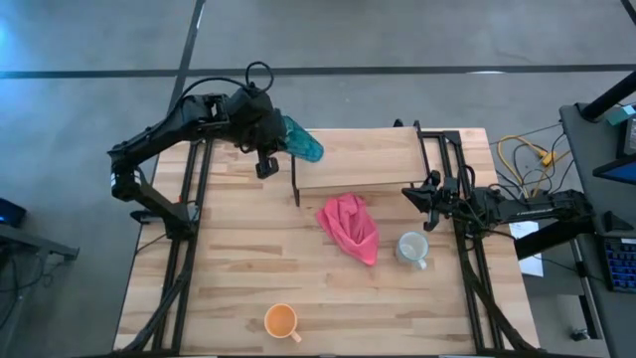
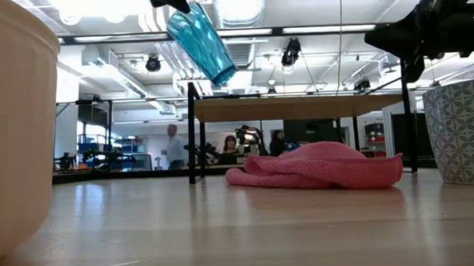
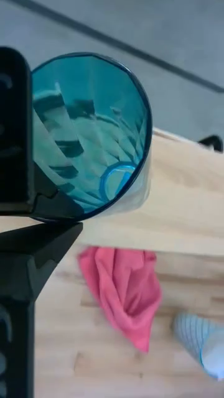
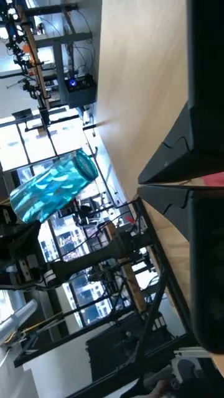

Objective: Stack small to large cups/mugs on shelf
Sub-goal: Put the blue cup on the shelf

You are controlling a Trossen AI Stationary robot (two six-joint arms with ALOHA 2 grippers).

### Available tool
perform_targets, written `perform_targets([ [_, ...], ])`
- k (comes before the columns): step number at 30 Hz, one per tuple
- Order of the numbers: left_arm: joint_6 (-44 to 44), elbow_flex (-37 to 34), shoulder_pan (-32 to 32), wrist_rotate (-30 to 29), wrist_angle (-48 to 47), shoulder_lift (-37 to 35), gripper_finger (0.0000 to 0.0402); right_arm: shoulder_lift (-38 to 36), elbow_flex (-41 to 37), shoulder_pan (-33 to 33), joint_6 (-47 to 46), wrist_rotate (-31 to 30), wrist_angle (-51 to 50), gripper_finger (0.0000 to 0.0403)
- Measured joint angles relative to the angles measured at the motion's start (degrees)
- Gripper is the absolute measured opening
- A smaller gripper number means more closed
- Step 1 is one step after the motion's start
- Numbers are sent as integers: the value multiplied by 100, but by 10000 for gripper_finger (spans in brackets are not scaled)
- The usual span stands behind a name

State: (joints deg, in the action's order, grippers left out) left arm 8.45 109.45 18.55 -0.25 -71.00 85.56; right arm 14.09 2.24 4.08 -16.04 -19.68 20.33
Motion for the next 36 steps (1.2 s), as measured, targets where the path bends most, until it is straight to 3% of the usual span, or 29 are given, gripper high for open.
perform_targets([
  [9, -60, 38, -28, 164, -8, 115, 1, 367, 922, 2, 152, -5, -366, 9],
  [12, -65, 183, -31, 171, -32, 279, 1, 782, 1735, 2, 236, -150, -1506, 9],
  [16, -77, 543, -31, 196, -143, 555, 1, 1453, 2965, 2, -285, -1144, -3200, 9],
  [20, -77, 1230, -31, 218, -903, 958, 1, 2067, 4025, 0, -178, -1443, -4359, 9],
  [28, -55, 2379, -31, 242, -1806, 1742, 1, 3013, 5368, -9, -233, -1605, -4697, 9],
  [36, 46, 2550, -41, 343, -1884, 1989, 1, 3895, 6167, -196, -923, -1788, -5741, 9],
])
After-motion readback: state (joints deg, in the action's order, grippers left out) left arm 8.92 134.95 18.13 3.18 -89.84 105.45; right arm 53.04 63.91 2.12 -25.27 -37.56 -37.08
